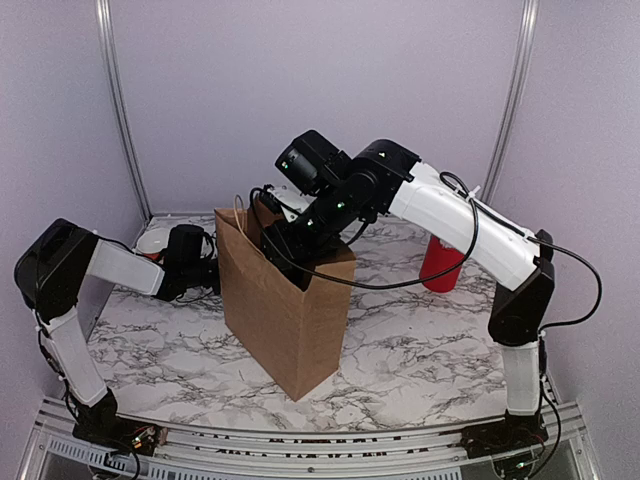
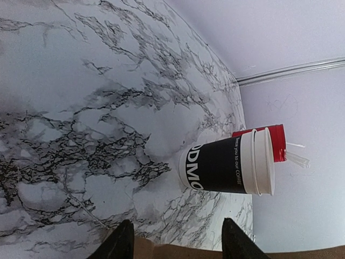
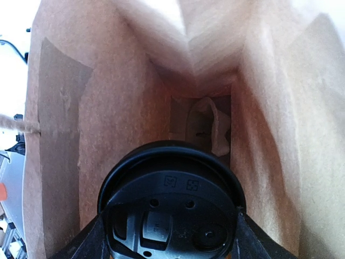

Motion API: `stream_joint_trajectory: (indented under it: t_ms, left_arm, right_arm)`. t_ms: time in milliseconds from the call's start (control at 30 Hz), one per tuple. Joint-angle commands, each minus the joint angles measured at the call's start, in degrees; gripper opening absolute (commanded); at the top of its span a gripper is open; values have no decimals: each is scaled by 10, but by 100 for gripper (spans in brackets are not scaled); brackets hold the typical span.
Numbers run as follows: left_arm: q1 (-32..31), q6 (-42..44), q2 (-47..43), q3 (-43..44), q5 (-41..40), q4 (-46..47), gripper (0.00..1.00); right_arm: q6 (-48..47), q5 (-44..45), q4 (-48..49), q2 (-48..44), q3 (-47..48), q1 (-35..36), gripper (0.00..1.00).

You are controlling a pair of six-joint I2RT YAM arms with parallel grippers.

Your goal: Pack the takeout coffee

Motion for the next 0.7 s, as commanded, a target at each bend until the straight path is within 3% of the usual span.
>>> stream_joint_trajectory:
  t_ms: [0, 667]
  left_arm:
    - [-10, 0, -28, -14, 7, 18, 56]
    - [-13, -1, -50, -32, 20, 23, 56]
  right_arm:
    - [6, 18, 1, -17, -7, -2, 51]
    - [2, 59, 11, -30, -104, 10, 50]
